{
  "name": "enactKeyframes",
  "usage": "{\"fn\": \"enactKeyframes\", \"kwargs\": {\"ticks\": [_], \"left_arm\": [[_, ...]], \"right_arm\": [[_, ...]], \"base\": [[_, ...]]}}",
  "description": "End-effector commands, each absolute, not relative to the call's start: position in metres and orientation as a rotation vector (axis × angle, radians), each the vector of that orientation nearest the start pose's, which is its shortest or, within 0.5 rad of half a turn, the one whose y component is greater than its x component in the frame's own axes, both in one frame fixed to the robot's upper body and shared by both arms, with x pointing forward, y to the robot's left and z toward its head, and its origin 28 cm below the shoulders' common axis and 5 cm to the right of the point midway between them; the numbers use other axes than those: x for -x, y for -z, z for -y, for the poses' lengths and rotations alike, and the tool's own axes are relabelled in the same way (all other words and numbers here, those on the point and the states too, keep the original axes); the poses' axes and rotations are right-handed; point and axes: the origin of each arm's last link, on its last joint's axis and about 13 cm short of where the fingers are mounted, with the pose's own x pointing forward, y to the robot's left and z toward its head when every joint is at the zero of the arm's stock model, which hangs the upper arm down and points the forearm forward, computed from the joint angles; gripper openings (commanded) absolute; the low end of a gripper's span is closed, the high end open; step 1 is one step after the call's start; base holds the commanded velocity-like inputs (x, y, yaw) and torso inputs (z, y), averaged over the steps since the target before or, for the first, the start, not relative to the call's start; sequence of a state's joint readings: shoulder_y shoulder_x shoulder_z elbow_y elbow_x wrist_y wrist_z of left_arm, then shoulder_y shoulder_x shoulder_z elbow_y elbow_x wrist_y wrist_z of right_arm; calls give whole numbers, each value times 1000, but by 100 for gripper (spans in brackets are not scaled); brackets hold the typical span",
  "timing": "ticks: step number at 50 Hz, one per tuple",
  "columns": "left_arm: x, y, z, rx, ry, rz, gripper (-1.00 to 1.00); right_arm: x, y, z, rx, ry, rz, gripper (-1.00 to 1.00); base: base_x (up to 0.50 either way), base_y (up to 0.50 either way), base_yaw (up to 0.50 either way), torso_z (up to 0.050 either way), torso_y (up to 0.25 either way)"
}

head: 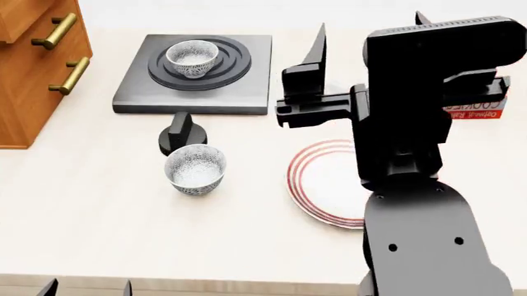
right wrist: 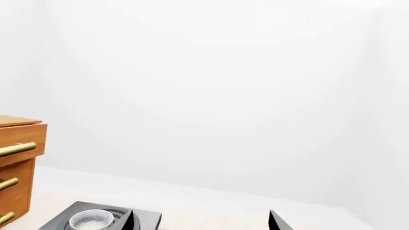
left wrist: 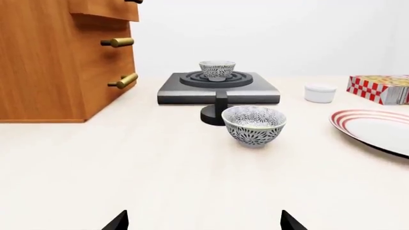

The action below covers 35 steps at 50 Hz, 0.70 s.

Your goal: Pick the akita bowl on the stove and place it on the plate.

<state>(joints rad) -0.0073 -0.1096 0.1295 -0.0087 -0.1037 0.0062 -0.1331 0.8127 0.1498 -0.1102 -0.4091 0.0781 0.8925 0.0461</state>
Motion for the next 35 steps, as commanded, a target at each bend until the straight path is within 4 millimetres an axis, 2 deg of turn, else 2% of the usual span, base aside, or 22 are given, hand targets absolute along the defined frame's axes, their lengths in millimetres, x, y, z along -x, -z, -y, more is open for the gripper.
{"fn": "enactKeyframes", "kwargs": {"ticks": [1,3,14,35], "left_arm": [[-210,-11,-205,-12,-4,-14,100],[-209,-12,-205,-12,-4,-15,100],[-209,-10,-206,-14,-9,-14,100],[-210,-12,-207,-4,-23,-2,100]], "right_arm": [[-279,-254,129,151,37,312,100],[-280,-244,131,126,63,298,100],[-275,-220,135,90,102,278,100],[-275,-222,134,110,89,296,100]], "base": [[0,0,0,0,0],[0,0,0,0,0],[0,0,0,0,0],[0,0,0,0,0]]}}
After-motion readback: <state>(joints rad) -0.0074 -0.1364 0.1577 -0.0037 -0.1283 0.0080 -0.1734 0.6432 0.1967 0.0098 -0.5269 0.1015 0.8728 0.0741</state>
